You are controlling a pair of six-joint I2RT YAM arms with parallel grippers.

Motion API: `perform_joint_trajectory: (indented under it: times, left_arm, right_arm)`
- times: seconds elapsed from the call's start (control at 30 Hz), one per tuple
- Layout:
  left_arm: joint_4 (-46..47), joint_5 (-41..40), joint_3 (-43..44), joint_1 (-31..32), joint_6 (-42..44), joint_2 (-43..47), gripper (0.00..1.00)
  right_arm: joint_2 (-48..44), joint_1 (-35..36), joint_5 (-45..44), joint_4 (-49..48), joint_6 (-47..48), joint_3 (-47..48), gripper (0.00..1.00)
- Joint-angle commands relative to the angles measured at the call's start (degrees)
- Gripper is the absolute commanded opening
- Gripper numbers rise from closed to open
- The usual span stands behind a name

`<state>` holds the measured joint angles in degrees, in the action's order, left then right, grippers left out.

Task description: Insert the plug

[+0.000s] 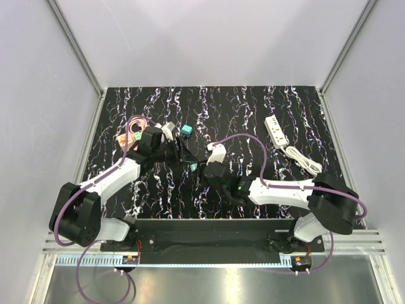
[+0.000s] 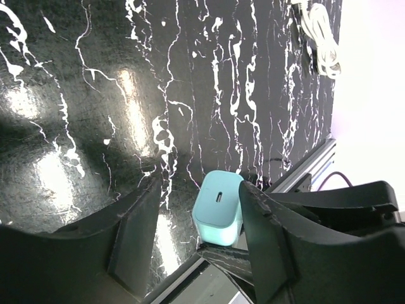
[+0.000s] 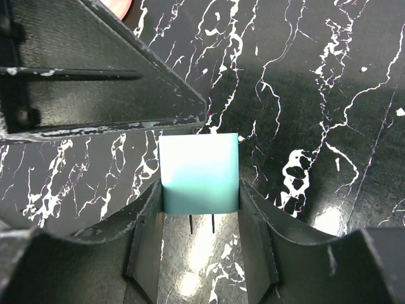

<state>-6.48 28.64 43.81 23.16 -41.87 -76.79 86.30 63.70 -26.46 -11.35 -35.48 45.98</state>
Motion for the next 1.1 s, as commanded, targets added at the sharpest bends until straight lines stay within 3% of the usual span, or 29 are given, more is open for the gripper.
perform_joint_trajectory:
  times: [0.0, 0.27, 0.63, 0.83, 0.93, 1.0, 1.07]
  left_arm:
    - [2.0, 3.0, 2.1, 0.3, 0.9, 1.5, 0.55]
    - [3.1, 4.8, 0.8, 0.9, 1.0, 1.6, 0.41]
    - [3.7, 6.3, -0.2, 1.6, 1.7, 0.6, 0.44]
    - [4.9, 7.2, -1.2, 1.6, 1.4, 0.3, 0.14]
    - [6.3, 8.8, -1.2, 1.6, 1.2, -0.5, 0.0]
    - [8.7, 11.4, -1.4, 1.6, 0.8, -0.7, 0.0]
    - [10.1, 13.8, -1.6, 1.6, 0.5, -0.9, 0.0]
  right_arm:
    - [-1.5, 0.3, -3.1, -3.1, -1.3, -0.4, 0.03]
    - [-2.3, 0.2, -3.5, -3.0, -2.0, -0.3, 0.03]
    - [-2.8, 0.2, -4.6, -3.0, -2.7, -0.7, 0.04]
    - [-3.6, 0.1, -4.6, -3.6, -2.9, -1.4, 0.06]
    - [-3.6, 0.2, -3.0, -3.9, -2.5, -1.5, 0.17]
    - [-3.7, 0.1, -1.2, -3.9, -1.8, -1.5, 0.32]
    - [-4.2, 0.1, 0.0, -3.7, -1.5, -1.8, 0.4]
